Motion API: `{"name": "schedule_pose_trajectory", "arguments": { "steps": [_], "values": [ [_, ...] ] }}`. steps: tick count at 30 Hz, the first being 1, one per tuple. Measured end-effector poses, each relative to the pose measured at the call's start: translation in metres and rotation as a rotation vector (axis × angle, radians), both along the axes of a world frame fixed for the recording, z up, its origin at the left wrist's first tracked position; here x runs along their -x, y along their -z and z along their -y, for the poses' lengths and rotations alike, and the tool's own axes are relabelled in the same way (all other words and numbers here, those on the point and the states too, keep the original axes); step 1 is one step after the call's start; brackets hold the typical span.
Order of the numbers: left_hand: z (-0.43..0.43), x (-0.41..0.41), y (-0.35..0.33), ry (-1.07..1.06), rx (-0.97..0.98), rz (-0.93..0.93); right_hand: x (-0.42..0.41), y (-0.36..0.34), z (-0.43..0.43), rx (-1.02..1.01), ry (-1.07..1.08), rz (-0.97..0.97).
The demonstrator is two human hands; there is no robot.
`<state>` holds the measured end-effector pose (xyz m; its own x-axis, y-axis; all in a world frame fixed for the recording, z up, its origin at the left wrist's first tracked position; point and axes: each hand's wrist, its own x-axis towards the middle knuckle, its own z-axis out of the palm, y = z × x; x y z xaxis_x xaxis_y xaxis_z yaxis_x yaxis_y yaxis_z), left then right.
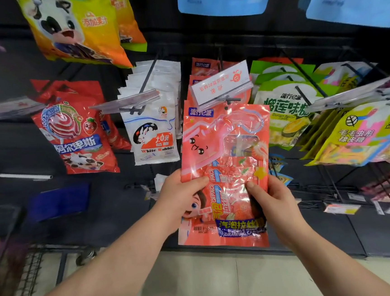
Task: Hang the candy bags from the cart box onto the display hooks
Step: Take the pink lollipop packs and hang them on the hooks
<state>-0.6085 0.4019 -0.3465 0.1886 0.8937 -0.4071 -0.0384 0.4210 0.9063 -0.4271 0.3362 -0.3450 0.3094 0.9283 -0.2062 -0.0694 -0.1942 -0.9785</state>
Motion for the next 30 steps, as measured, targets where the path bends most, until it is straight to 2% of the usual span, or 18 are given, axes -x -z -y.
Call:
{"name": "schedule_pose_trajectory", "arguments": {
  "steps": [11, 15, 20, 24, 30],
  "values": [
    [-0.025, -0.008, 0.003, 0.024, 0.012, -0.063, -0.008, 0.009, -0.029, 0.069, 0.016, 0.012],
    [-0.053, -0.020, 0.007, 0.042, -0.004, -0.135, -0.018, 0.020, -0.061, 0.076, 0.038, 0.137],
    [-0.093, -0.036, 0.017, 0.030, -0.041, -0.246, -0.032, 0.033, -0.108, 0.064, 0.072, 0.180],
    [-0.118, -0.047, 0.030, -0.002, -0.057, -0.384, -0.038, 0.044, -0.136, 0.121, 0.059, 0.303],
    [-0.132, -0.055, 0.042, -0.059, -0.101, -0.379, -0.043, 0.052, -0.150, 0.126, 0.040, 0.321]
  ]
}}
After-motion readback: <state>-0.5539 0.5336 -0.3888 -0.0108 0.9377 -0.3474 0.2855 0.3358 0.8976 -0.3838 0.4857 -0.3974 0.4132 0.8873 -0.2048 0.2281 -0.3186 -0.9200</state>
